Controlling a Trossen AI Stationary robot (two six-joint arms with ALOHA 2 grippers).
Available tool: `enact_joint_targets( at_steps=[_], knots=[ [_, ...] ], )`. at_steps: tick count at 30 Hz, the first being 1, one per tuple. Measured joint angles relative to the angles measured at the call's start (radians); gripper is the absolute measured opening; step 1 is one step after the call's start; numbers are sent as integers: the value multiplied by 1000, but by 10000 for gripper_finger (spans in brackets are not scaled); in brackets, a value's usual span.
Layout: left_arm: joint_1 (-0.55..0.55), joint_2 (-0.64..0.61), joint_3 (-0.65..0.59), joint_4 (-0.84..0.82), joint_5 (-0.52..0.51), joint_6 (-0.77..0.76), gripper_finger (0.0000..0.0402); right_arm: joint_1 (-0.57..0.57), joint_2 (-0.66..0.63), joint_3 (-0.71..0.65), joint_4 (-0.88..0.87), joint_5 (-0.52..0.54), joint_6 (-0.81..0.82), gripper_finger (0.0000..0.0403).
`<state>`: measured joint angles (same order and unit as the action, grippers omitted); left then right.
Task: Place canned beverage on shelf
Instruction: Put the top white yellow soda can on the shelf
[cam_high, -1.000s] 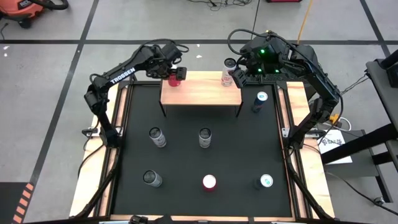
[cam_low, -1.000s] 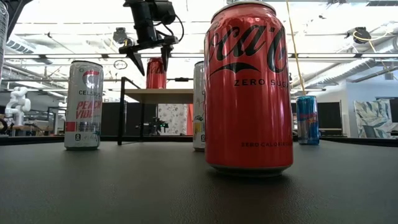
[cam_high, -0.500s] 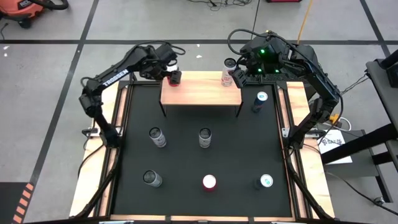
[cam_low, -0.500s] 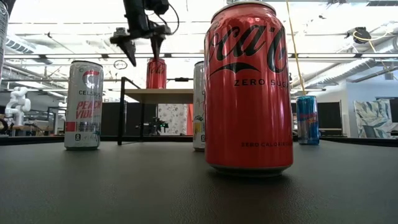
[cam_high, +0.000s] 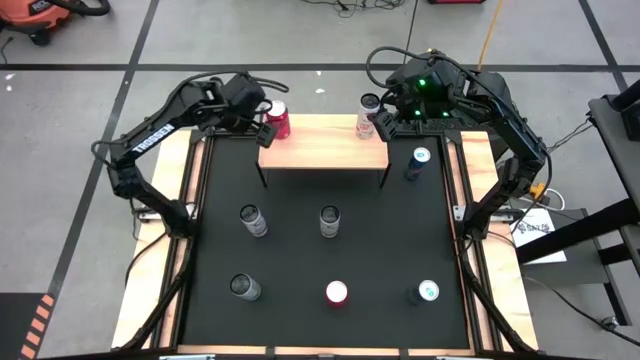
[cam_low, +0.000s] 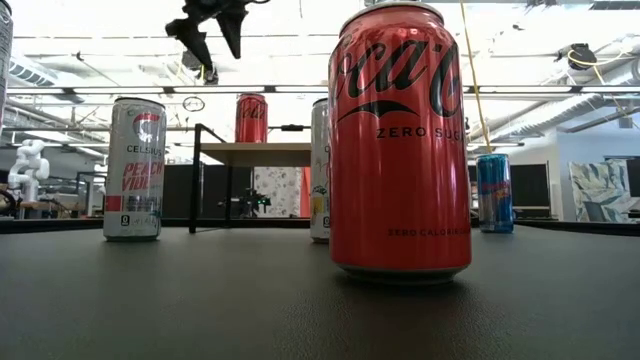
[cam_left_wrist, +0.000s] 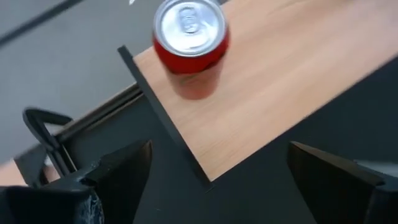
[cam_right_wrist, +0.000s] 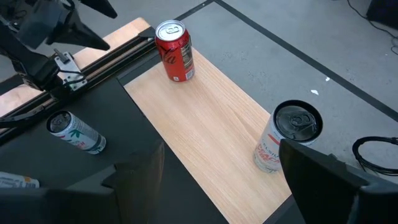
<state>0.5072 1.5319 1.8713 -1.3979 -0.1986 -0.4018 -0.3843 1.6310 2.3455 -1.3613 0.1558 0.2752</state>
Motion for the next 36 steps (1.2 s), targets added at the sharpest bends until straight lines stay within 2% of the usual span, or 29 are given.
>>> enact_joint_targets(
  at_steps=[5, 12, 19, 28, 36],
  knots=[
    [-5, 6, 0, 0, -1, 121, 374, 0, 0, 0, 0, 0, 0, 303],
    [-4, 25, 0, 0, -1, 130, 374, 0, 0, 0, 5, 0, -1, 303],
    [-4, 26, 0, -5, 7, 155, 374, 0, 0, 0, 110, 0, -29, 303],
    [-4, 26, 0, -158, 10, 152, 373, 0, 0, 0, 156, 0, -27, 303],
    [-35, 21, 0, -159, 11, 150, 373, 0, 0, 0, 262, -2, -24, 303]
  ],
)
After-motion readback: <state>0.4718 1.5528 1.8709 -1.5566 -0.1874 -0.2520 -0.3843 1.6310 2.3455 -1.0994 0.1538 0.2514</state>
